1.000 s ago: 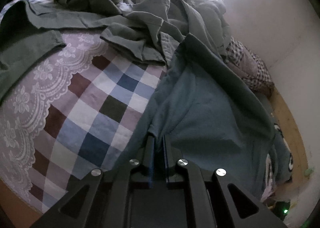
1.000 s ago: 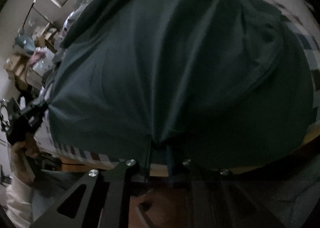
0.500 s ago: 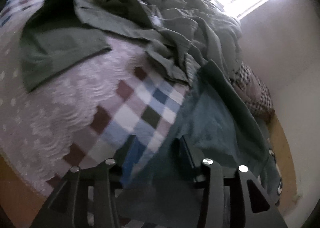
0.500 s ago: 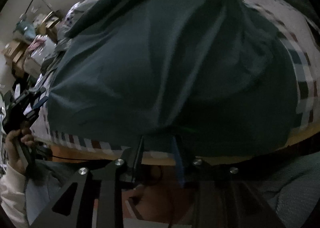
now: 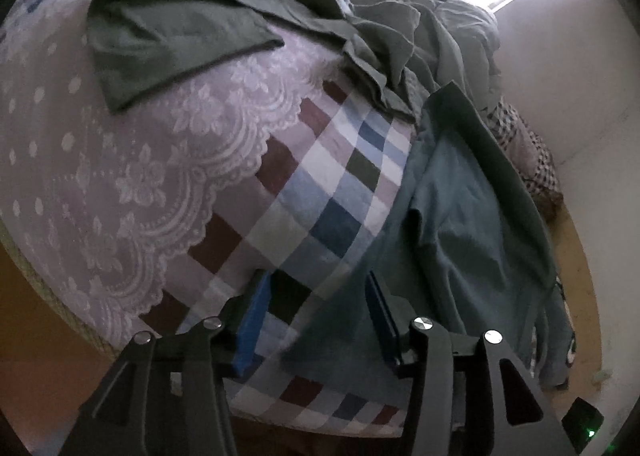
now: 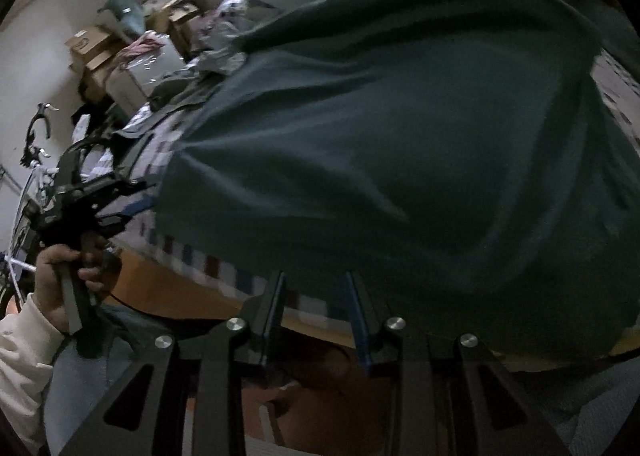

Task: Fold clothes

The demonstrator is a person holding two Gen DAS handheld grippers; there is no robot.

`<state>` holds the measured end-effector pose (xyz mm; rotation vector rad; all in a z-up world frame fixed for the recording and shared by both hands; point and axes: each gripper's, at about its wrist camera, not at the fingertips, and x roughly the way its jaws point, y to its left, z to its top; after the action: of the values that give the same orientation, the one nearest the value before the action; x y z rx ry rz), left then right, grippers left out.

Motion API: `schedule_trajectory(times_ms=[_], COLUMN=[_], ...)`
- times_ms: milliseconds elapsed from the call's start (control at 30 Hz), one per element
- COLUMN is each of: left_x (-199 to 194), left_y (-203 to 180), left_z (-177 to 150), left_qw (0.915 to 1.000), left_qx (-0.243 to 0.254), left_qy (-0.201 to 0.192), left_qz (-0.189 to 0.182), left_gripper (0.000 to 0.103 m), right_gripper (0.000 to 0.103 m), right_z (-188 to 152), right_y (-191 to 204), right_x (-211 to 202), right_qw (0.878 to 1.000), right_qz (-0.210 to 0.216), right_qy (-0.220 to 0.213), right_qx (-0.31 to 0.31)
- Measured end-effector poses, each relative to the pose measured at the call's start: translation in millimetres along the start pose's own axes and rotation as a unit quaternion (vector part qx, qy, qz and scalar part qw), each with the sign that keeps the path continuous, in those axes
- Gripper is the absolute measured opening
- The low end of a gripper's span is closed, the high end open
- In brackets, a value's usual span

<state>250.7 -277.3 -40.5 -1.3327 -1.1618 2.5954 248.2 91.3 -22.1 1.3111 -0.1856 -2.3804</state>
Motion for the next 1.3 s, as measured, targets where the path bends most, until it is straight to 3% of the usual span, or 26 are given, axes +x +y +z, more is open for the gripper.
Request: schedule_trajectory(times_ms=[133, 333, 667, 900, 967, 1033, 1100, 1167, 1300], left_x=[3, 8, 10, -4, -9, -10, -8, -8, -18], left_y=[-3, -13, 1, -1, 0, 4, 4, 5, 10], left_z=[-9, -25, -55, -50, -47, -46, -47, -47, -47], left_qw=[0.9998, 0.9993, 0.9888, 0.9911, 0.9918, 0.9918, 0.9927, 0.9933, 0.992], left_qx=[-0.008, -0.007, -0.106, -0.103, -0.101, -0.104, -0.102, -0.099, -0.102], left_qy=[0.006, 0.012, 0.041, 0.011, 0.002, 0.006, 0.013, 0.015, 0.009], left_qz=[-0.017, -0.036, -0.096, -0.084, -0.079, -0.074, -0.064, -0.058, -0.074], left_gripper=[0.065, 0.067, 0.067, 0.067, 0.061, 0.04, 0.025, 0.021, 0.01], right_gripper=[0.033, 0.033, 0.034, 0.041, 0.041, 0.042, 0.045, 0.052, 0.052], right_z=[1, 0, 4, 1, -1, -2, -5, -7, -13], right_y=[20, 38, 59, 80, 90, 100, 112, 124, 148], right_x=[1, 1, -6, 1, 5, 10, 15, 21, 36], right_qw=[1.0, 0.999, 0.996, 0.992, 0.988, 0.983, 0.977, 0.97, 0.954], right_qz=[0.01, 0.022, 0.034, -0.002, -0.019, -0.029, -0.042, -0.048, -0.065], right_qy=[-0.009, -0.018, -0.046, -0.067, -0.072, -0.075, -0.079, -0.085, -0.096], right_qx=[-0.027, -0.046, -0.067, -0.111, -0.136, -0.163, -0.195, -0.223, -0.277])
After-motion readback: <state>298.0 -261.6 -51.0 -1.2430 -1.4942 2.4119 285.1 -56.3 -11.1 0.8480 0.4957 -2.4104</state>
